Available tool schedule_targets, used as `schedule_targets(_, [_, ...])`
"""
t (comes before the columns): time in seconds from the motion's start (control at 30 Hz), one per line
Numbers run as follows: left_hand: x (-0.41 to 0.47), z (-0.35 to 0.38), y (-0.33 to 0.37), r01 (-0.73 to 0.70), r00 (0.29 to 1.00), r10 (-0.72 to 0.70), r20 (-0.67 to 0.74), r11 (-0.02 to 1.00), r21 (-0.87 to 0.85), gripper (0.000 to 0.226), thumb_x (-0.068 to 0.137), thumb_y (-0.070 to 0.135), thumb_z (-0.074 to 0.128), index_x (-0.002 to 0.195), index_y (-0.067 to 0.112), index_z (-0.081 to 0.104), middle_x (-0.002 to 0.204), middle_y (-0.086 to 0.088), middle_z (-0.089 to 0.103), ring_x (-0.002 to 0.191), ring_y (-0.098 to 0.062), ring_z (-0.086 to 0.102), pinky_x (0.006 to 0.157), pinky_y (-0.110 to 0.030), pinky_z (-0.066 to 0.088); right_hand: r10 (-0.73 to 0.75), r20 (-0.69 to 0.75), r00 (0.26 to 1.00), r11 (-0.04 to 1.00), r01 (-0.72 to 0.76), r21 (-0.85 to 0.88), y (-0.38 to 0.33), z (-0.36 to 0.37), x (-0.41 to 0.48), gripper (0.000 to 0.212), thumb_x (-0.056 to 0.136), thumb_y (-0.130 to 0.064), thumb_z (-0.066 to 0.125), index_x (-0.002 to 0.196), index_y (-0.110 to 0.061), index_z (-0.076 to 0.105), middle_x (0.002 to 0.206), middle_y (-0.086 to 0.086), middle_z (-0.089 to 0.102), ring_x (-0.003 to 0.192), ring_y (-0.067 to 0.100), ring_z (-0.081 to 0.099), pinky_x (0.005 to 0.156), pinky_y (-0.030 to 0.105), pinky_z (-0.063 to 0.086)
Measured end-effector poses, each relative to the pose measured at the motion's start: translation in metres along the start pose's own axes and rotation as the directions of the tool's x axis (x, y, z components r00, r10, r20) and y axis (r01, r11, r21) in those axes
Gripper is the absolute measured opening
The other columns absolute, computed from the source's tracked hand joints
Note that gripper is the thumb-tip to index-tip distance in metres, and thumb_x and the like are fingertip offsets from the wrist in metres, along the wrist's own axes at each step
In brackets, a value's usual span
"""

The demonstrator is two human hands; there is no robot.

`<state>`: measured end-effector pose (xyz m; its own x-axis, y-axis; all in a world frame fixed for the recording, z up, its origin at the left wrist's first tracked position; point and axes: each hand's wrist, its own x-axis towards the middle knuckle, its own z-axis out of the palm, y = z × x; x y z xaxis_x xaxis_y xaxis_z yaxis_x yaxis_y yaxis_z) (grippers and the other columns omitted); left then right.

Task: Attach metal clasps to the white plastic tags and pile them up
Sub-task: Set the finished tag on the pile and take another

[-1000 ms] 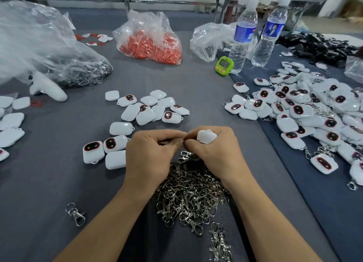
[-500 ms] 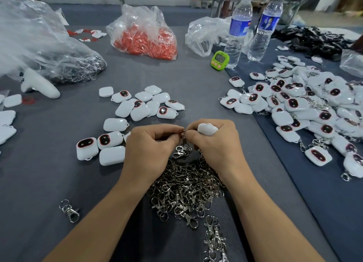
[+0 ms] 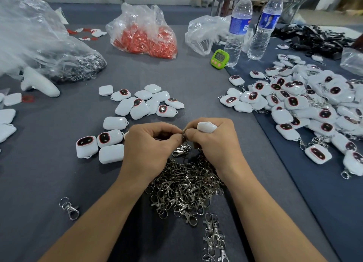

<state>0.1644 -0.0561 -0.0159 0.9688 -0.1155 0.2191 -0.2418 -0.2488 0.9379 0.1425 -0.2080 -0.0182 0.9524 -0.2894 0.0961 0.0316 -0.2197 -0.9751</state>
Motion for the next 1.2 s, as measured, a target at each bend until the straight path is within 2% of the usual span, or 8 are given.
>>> schedule_targets(0.23, [-0.001,-0.002,0.002,0.019,0.999,-0.017,0.05,0.999,-0.041,0.017,0.07,0.019,0.078,0.076,0.035,0.081,0.068,0.008,0.076,0.066,-0.013,0.073,0.065,-0.029,0.06,0.004,0.041,0.999,1.0,-0.004,-0.019,0.0,-0.002,0.0,0.008,0.069,-0.022,0.073,0.071,-0.026,0.079,0.061,0.001,0.069,0.056,0.01,0.06,0.055,0.031,0.049])
schedule_targets(0.47, [-0.002,0.0,0.0,-0.014,0.997,0.017,0.069,0.999,-0.036,0.011,0.066,0.022,0.072,0.069,0.03,0.079,0.053,0.008,0.065,0.046,-0.003,0.047,0.045,-0.017,0.037,0.003,0.083,0.997,1.0,-0.001,-0.031,-0.004,-0.005,0.0,0.009,0.069,-0.021,0.073,0.073,-0.026,0.08,0.064,0.007,0.071,0.058,0.013,0.061,0.059,0.035,0.052])
schedule_targets(0.63, [0.001,-0.002,0.0,-0.013,0.986,0.017,-0.166,1.0,0.02,0.01,0.066,0.026,0.071,0.068,0.035,0.076,0.051,0.008,0.063,0.042,0.0,0.043,0.042,-0.016,0.035,-0.065,0.017,0.998,0.987,0.067,-0.146,-0.004,-0.004,-0.002,0.024,0.084,-0.009,0.07,0.08,-0.031,0.081,0.074,-0.009,0.076,0.07,0.006,0.068,0.066,0.03,0.056])
schedule_targets(0.73, [0.008,-0.012,-0.002,-0.008,0.939,0.069,-0.337,0.984,0.179,0.009,0.07,0.029,0.07,0.073,0.038,0.071,0.054,0.013,0.062,0.043,-0.001,0.048,0.045,-0.01,0.034,-0.076,0.159,0.984,0.934,0.127,-0.334,-0.005,-0.002,-0.006,0.036,0.091,-0.003,0.059,0.095,-0.031,0.081,0.09,-0.016,0.078,0.087,0.0,0.07,0.076,0.021,0.057])
schedule_targets(0.83, [0.01,-0.017,-0.003,-0.009,0.923,0.143,-0.356,0.936,0.353,0.003,0.072,0.03,0.07,0.069,0.028,0.07,0.059,0.017,0.063,0.053,-0.005,0.056,0.05,-0.014,0.037,-0.021,0.358,0.933,0.879,0.188,-0.438,-0.013,-0.002,-0.009,0.047,0.082,0.001,0.051,0.092,-0.034,0.082,0.081,-0.012,0.077,0.07,0.002,0.066,0.055,0.012,0.046])
schedule_targets(0.97, [0.008,-0.014,-0.006,-0.024,0.945,0.205,-0.256,0.822,0.568,0.008,0.076,0.028,0.072,0.068,0.025,0.071,0.056,0.006,0.062,0.061,-0.021,0.057,0.06,-0.034,0.047,0.073,0.551,0.831,0.955,0.101,-0.279,-0.019,-0.011,-0.011,0.042,0.07,-0.004,0.054,0.083,-0.032,0.082,0.078,-0.006,0.078,0.074,0.011,0.071,0.064,0.029,0.054])
schedule_targets(1.1, [0.005,-0.009,-0.004,-0.112,0.952,0.259,-0.166,0.794,0.597,0.009,0.077,0.023,0.073,0.069,0.024,0.073,0.058,0.006,0.064,0.064,-0.024,0.059,0.065,-0.039,0.049,0.018,0.242,0.97,0.99,0.016,-0.138,-0.01,-0.012,-0.002,0.043,0.075,0.008,0.054,0.085,-0.024,0.082,0.082,-0.006,0.079,0.08,0.008,0.072,0.078,0.033,0.059])
schedule_targets(1.2, [0.009,-0.014,-0.003,-0.054,0.918,0.223,-0.328,0.89,0.453,0.01,0.078,0.025,0.07,0.069,0.023,0.071,0.054,0.01,0.06,0.056,-0.014,0.055,0.059,-0.034,0.047,-0.057,0.209,0.976,0.94,0.123,-0.318,-0.007,-0.002,-0.006,0.046,0.082,0.002,0.052,0.095,-0.031,0.081,0.078,-0.015,0.075,0.065,0.003,0.065,0.061,0.02,0.051])
